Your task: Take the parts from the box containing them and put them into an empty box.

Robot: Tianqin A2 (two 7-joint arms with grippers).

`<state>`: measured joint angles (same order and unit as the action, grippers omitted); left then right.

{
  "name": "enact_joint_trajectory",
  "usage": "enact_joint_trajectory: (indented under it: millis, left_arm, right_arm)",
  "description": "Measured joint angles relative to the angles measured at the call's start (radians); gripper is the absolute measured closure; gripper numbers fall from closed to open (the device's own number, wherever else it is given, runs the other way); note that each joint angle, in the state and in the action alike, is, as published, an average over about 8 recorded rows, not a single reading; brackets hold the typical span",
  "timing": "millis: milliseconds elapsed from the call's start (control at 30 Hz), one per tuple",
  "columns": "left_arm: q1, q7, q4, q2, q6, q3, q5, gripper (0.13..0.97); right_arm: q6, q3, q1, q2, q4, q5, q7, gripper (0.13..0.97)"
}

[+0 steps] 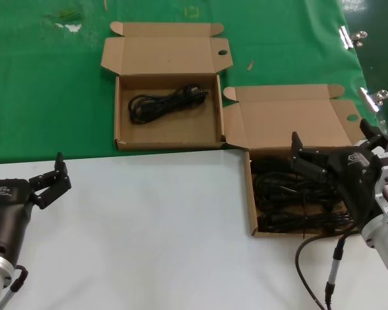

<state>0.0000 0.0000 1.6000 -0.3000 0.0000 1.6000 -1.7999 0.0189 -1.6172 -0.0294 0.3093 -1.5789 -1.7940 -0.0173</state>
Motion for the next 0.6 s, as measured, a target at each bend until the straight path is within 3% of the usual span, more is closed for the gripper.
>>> enact_joint_trajectory:
  millis: [600]
  left_arm:
    - [0.000,0.000,0.000,0.000,0.000,0.000,0.000,0.132]
  right_arm:
    - [0.000,0.000,0.000,0.000,0.000,0.000,0.000,0.129]
